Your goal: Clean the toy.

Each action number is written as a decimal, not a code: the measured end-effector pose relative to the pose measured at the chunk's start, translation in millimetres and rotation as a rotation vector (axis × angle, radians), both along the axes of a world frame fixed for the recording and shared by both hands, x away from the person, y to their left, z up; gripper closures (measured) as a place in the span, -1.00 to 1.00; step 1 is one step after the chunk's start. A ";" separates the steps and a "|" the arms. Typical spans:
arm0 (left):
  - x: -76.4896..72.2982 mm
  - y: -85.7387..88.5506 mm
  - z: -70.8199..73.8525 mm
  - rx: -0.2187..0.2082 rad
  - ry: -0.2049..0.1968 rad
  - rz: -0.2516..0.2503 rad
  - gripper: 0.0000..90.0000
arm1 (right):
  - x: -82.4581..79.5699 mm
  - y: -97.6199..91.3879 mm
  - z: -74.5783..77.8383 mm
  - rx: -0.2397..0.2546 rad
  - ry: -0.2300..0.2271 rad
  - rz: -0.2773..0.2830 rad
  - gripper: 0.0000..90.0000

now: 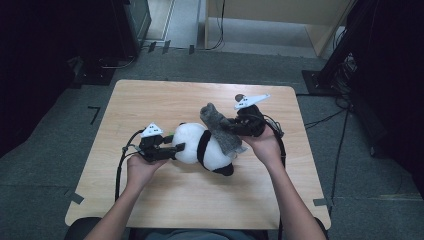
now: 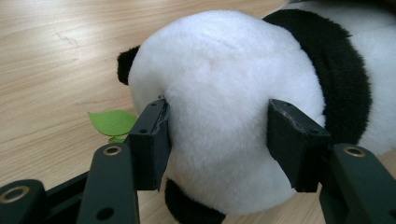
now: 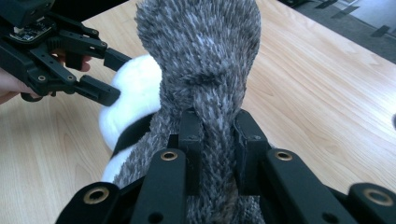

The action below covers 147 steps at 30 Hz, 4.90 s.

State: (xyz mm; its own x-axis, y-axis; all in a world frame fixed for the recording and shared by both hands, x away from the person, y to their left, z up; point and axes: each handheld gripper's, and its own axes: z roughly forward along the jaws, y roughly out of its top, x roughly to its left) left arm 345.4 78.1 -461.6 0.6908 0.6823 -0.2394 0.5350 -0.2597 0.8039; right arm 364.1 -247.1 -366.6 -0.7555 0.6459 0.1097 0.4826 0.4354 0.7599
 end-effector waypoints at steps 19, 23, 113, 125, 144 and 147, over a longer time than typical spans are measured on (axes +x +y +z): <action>-0.4 1.6 -1.1 -0.006 -0.002 -0.003 -0.09 | -14.3 -42.6 -4.6 0.001 0.005 -0.087 0.72; -0.6 1.3 -0.9 -0.010 0.000 0.001 -0.09 | -13.6 -36.0 6.5 0.021 -0.020 -0.066 0.72; -0.9 4.8 -3.0 -0.019 -0.015 -0.028 -0.18 | -24.1 17.4 24.4 -0.014 -0.031 0.056 0.72; -1.0 5.0 -2.9 -0.026 -0.016 -0.028 -0.18 | -10.9 95.9 6.5 -0.136 0.007 0.171 0.72; -3.5 0.9 -0.9 -0.003 -0.041 -0.010 -0.15 | -10.2 109.9 -16.3 -0.189 0.052 0.188 0.71; -2.7 1.4 -1.0 -0.007 -0.036 -0.010 -0.15 | -13.9 101.5 -13.8 -0.184 0.054 0.181 0.71</action>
